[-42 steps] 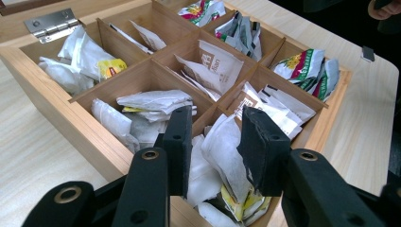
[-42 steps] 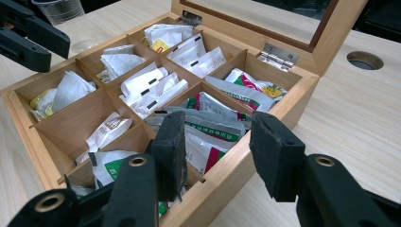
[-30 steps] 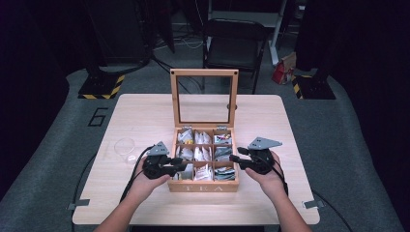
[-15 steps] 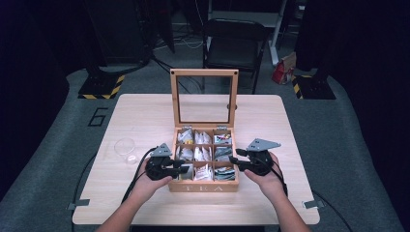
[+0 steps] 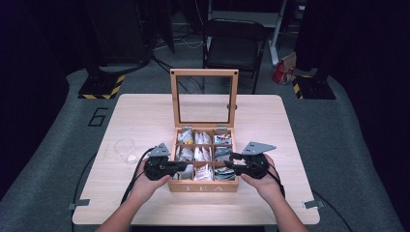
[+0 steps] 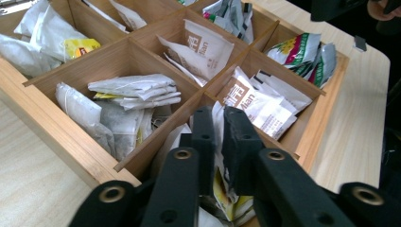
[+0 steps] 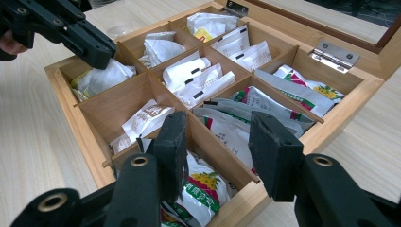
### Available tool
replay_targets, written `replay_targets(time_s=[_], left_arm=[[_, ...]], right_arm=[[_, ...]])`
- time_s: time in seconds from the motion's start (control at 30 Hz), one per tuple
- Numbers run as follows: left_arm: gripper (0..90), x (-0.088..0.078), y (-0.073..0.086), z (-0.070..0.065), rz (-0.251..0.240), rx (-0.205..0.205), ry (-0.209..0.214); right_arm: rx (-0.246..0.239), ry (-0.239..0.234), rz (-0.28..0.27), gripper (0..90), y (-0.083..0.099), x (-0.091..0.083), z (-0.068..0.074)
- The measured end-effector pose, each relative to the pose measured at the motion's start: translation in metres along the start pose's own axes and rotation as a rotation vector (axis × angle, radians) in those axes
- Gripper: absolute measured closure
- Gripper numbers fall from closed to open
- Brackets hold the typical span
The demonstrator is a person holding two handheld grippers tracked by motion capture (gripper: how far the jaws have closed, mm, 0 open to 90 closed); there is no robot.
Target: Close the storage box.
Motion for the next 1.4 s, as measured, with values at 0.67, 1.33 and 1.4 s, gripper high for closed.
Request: replay_targets(time_s=[0.67,1.33,1.4], left_arm=[[90.0,-0.015,-0.016,-0.009,-0.047,0.036,0.003],[90.0,-0.046,-0.053,-0.001,-0.086,0.029,-0.066],[90.0,-0.049,-0.057,0.0,-0.087,0.036,-0.077]], right_arm=[[0.008,0.003,-0.007,56.8,0.001,-0.001,-0.001],[0.025,0.008,-0.003,56.7,0.004,-0.001,-0.002],[0.022,0.007,-0.004,56.7,0.004,-0.001,-0.002]])
Point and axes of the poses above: each handheld gripper's, and its own axes: x roughly forward along the jaws, y roughly out of its underside, z roughly to its left, the point moved 4 cm from there along x, roughly forward along the jaws, and after that the axes turned 4 degrees about x, right-handed, at the moved point
